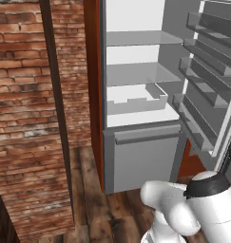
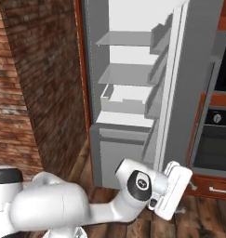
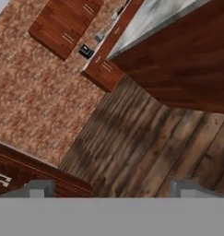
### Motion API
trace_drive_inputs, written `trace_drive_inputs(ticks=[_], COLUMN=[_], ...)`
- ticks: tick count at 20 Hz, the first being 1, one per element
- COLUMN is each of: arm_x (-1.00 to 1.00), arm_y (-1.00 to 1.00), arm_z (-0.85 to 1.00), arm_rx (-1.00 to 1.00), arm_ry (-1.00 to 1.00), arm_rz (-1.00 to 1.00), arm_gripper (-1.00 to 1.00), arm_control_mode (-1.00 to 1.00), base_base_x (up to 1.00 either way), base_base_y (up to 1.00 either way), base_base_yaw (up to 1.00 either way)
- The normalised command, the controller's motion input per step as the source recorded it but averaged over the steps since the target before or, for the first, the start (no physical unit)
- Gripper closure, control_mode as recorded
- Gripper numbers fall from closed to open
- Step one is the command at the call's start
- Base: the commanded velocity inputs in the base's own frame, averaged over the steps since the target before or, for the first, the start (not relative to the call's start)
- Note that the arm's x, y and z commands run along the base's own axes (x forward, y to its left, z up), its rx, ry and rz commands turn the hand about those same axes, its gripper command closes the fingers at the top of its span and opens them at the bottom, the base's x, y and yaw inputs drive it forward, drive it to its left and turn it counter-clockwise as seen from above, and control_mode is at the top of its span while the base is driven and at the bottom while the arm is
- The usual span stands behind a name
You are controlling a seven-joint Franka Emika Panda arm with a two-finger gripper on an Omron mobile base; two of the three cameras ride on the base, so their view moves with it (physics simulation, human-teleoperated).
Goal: Place one of the steaks on the plate and the other in the bowl. Then place the bowl in the fridge.
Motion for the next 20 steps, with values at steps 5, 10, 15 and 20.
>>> trace_drive_inputs(ticks=[5, 10, 15, 20], arm_x=[-1.00, -0.31, 0.38, 0.27], arm_y=[-0.30, 0.64, 0.59, 0.14], arm_z=[0.87, 0.44, 0.85, 0.82], arm_rx=[0.38, 0.24, 0.38, 0.32], arm_ry=[-0.26, -0.31, -0.32, 0.04], arm_rz=[0.00, 0.07, 0.14, -0.02], arm_gripper=[-1.00, -1.00, -1.00, -1.00], arm_control_mode=[-1.00, -1.00, -1.00, -1.00], base_base_x=[0.00, 0.00, 0.00, 0.00], base_base_y=[0.00, 0.00, 0.00, 0.00], base_base_yaw=[0.00, 0.00, 0.00, 0.00])
